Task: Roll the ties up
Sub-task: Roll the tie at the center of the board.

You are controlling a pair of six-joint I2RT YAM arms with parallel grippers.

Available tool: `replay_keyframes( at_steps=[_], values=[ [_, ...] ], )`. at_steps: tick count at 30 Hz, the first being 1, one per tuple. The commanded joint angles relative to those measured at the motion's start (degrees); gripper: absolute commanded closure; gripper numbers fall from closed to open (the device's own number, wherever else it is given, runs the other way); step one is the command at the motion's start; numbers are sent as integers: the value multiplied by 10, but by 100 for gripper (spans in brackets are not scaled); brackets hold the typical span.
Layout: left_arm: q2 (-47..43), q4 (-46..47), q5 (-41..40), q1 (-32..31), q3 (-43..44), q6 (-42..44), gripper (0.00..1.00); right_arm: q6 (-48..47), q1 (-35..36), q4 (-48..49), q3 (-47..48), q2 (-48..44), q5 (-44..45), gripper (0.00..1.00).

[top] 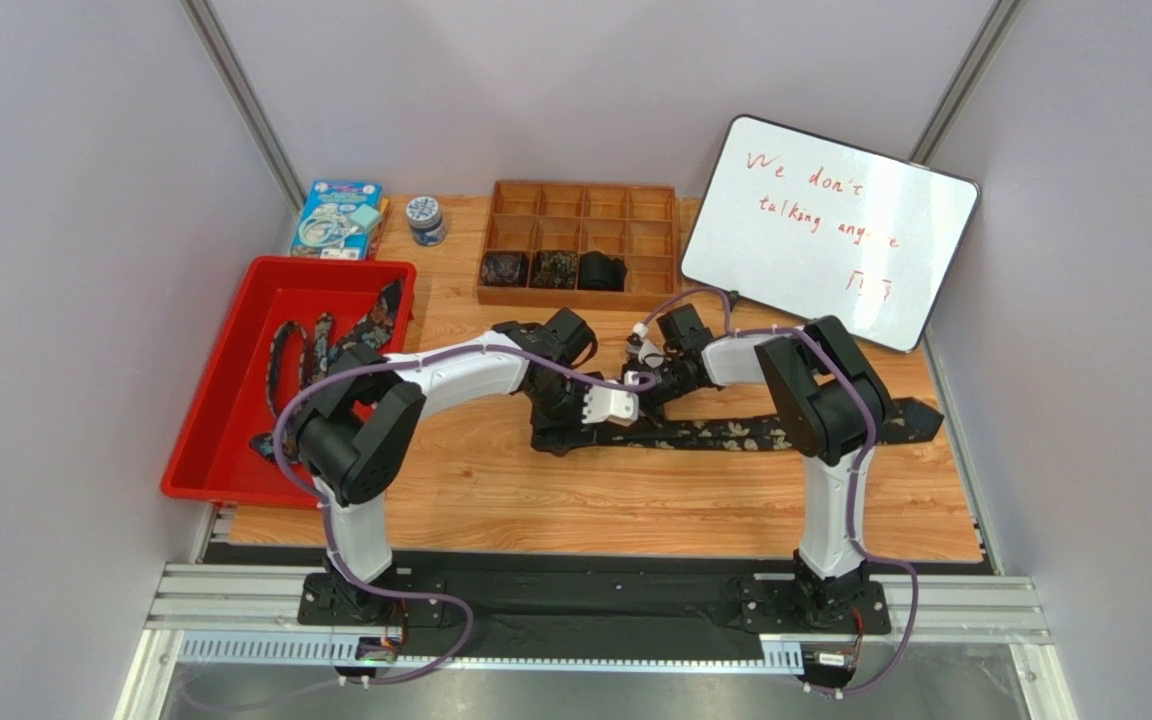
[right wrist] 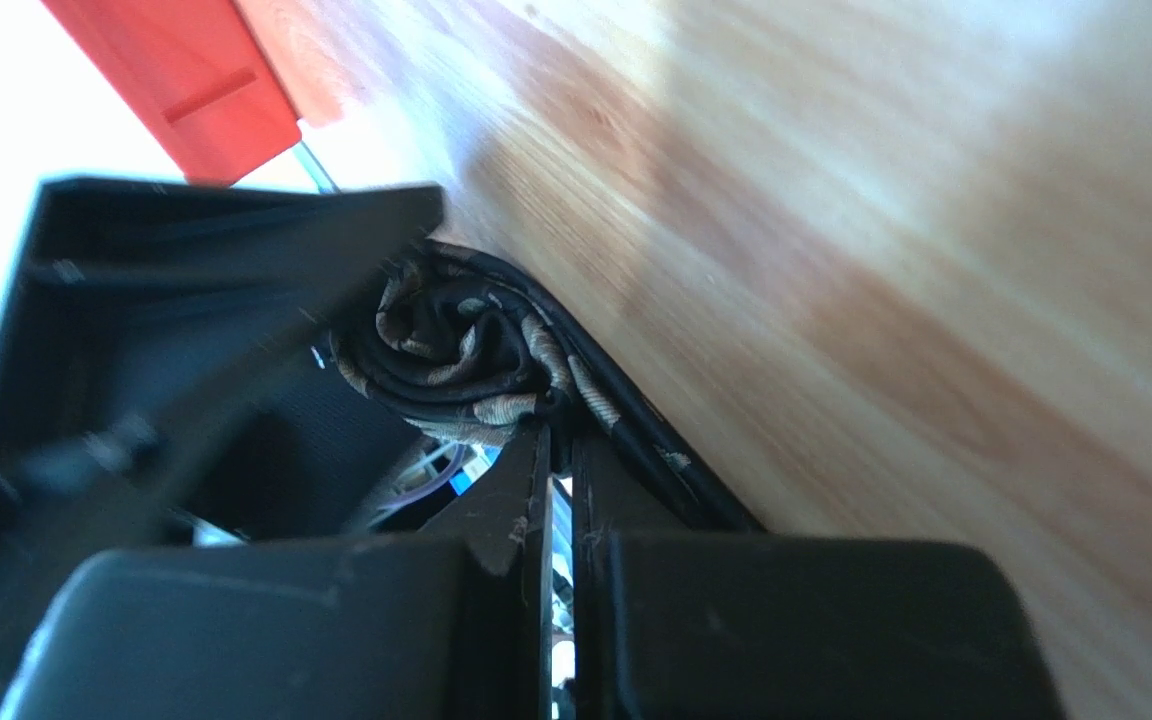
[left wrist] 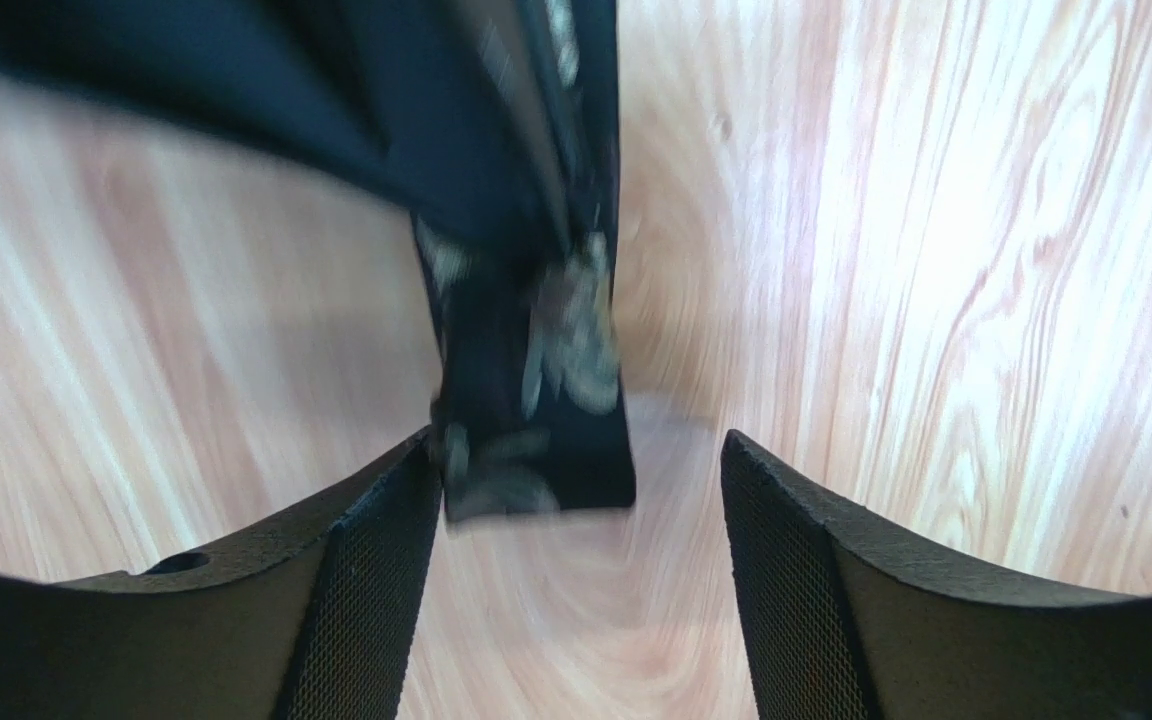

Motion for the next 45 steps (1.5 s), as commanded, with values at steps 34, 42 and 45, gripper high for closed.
replay_keyframes(
  at_steps=[34,42,45],
  values=[
    [-246,377,104,1,-249,-282,3,-153,-50,-104,-69,36,-1,100],
    [-194,513,106,-10,-261,-263,8,-220,-55,-168,-38,85,-21,100],
    [-165,524,116,-16,-262,-240,14,-228,-56,-171,-38,86,-20,100]
  ],
)
